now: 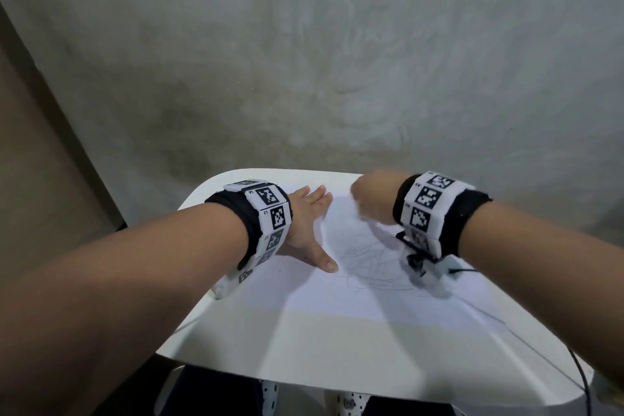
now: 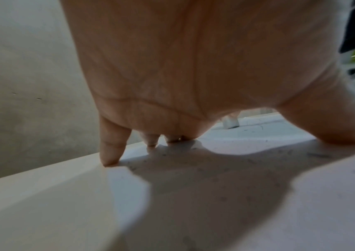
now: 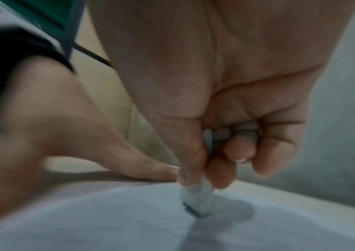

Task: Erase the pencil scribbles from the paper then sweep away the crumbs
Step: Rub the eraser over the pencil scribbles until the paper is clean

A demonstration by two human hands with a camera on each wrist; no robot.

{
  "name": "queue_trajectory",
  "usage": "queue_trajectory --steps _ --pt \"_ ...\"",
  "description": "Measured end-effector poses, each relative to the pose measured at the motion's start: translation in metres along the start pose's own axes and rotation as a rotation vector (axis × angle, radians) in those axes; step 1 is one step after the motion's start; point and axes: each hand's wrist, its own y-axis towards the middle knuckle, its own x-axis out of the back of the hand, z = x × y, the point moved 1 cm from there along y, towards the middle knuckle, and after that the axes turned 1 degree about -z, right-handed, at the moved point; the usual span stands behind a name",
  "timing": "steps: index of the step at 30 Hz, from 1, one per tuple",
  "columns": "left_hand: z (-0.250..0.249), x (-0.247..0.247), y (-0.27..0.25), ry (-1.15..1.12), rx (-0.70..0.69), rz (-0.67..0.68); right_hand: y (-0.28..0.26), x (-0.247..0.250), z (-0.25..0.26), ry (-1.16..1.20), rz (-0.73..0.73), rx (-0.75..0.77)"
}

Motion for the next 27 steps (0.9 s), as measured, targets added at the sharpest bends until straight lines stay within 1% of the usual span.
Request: queue_trajectory --steps 1,2,4,6,7,9,10,11,14,15,18,19,22,23,24,26,27 --pt "0.0 0.0 0.001 0.002 -0.001 -0.002 -0.003 -0.003 0.01 0.018 -0.017 0.052" --pt "0.001 0.0 0.001 0.001 -0.001 -0.003 -0.003 -0.006 0.011 0.047 -0.025 0.064" --pt "0.001 0.0 0.0 -0.006 0.001 -0.001 -0.005 -0.002 -0.007 0.076 -0.036 -0.022" --pt "0.0 0.0 0.0 -0.005 0.006 0.0 -0.007 0.0 -0.021 0.04 -0.039 -0.097" --pt "0.0 0.0 0.0 -0.003 0.007 0.0 -0.009 -0.003 -0.017 0.022 -0.037 -0.08" --pt "0.0 0.0 0.0 -0.001 0.002 -0.007 -0.014 -0.008 0.005 0.021 -0.028 0.033" --pt "0.0 0.0 0.0 -0.001 -0.001 -0.013 -0.015 -0.012 0.01 0.051 -0.007 0.066" --pt "0.0 0.0 0.0 -0.001 -0.002 -0.015 -0.014 -0.012 0.007 0.074 -0.006 0.067" --pt "0.0 0.0 -0.001 -0.004 0.006 -0.008 -0.011 -0.007 -0.019 0.051 -0.014 -0.048" --pt "-0.001 0.0 -0.001 -0.003 0.008 -0.007 -0.012 -0.009 -0.017 0.041 -0.02 -0.057" --pt "-0.002 0.0 -0.002 0.011 0.004 -0.011 -0.02 -0.015 0.014 0.086 0.005 0.073" --pt "-0.002 0.001 -0.002 0.012 0.003 -0.01 -0.02 -0.015 0.014 0.1 0.01 0.073" --pt "-0.002 0.0 -0.002 0.003 0.013 -0.006 -0.019 -0.003 -0.013 0.064 0.01 -0.06" --pt "-0.001 0.0 -0.002 0.002 0.015 -0.009 -0.018 -0.004 -0.015 0.038 0.012 -0.071" --pt "-0.001 0.0 -0.002 0.003 0.013 -0.011 -0.02 -0.006 -0.009 0.028 0.014 -0.049" --pt "-0.001 0.0 -0.001 0.004 0.006 -0.013 -0.024 -0.009 0.01 0.042 0.027 0.044" --pt "0.0 -0.001 -0.001 0.004 0.005 -0.013 -0.025 -0.011 0.012 0.057 0.032 0.046"
